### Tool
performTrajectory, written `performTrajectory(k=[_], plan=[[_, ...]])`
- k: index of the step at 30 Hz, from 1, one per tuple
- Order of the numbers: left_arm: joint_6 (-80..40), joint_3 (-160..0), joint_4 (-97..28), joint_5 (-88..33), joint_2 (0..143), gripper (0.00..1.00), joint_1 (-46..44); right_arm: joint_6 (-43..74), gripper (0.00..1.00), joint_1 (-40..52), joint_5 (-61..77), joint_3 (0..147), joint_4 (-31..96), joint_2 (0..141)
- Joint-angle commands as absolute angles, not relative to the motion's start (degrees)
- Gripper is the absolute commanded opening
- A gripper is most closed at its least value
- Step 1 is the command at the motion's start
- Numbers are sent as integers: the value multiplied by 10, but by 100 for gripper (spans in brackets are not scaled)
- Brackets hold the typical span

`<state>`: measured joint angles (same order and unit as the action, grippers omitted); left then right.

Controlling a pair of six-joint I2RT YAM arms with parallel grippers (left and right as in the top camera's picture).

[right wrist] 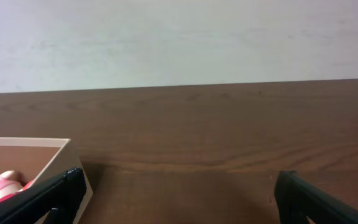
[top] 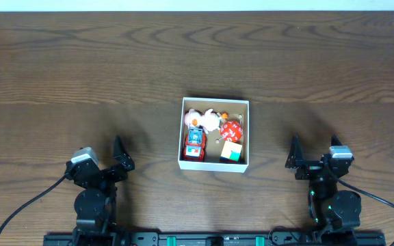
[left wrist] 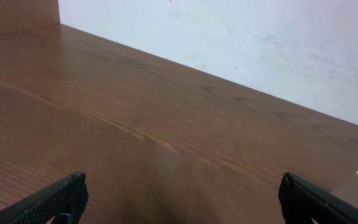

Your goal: Pack container

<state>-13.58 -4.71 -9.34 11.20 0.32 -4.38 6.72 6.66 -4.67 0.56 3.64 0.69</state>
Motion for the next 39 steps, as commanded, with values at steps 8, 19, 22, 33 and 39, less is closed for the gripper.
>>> performTrajectory(k=[8,19,22,33,39], plan=[[-81,-14,-58,83,1,98,-36,59,99,62,-44,3,37,4],[10,-2,-35,-29,1,98,-6,59,99,62,-44,3,37,4],[15,-2,-36,-31,1,98,-6,59,99,62,-44,3,37,4],[15,-2,-36,-30,1,98,-6,59,99,62,-45,3,37,4],[15,-2,-36,-30,2,98,-6,59,99,62,-44,3,37,4]])
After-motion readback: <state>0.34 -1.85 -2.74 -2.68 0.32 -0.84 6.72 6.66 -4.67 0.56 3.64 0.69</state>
